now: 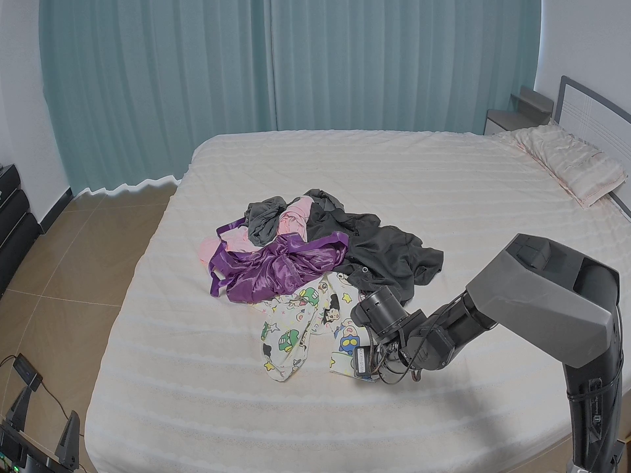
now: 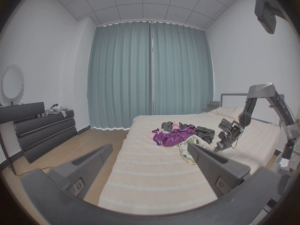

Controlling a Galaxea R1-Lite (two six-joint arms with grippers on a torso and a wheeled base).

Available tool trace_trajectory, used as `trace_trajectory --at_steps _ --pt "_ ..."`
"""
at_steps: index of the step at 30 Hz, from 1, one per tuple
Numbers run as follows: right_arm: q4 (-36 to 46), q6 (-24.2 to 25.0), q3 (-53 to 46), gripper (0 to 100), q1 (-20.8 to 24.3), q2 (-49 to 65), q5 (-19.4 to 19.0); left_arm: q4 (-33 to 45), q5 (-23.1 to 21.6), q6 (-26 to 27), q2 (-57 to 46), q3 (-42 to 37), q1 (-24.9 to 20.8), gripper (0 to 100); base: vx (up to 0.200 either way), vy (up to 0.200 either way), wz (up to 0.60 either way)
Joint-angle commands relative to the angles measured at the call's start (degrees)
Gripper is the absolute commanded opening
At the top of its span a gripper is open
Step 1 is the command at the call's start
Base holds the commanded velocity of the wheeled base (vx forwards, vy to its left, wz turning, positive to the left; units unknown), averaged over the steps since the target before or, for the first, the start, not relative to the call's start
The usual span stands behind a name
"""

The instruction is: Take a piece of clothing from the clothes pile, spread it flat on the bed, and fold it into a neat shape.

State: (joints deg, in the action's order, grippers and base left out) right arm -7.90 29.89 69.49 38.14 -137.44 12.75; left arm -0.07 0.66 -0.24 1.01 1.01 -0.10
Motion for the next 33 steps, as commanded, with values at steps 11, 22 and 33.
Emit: trace_trajectory --at_steps 11,22,33 --pt "1.04 0.08 -0.32 0 -0.09 -0.38 0.70 -0.01 0.04 -0.02 -0.92 -0.92 0.01 100 0.000 0.000 0.00" --pt "0.25 -0.18 -18.07 0 0.35 16.76 -4.05 -0.10 0.04 0.16 -0.92 -1.01 0.01 100 0.000 0.000 0.00" --pt "-9.06 -0.01 -37.58 0 3.43 32.93 -11.61 -0.28 -0.31 0.95 -1.01 -1.01 0.01 100 0.000 0.000 0.00"
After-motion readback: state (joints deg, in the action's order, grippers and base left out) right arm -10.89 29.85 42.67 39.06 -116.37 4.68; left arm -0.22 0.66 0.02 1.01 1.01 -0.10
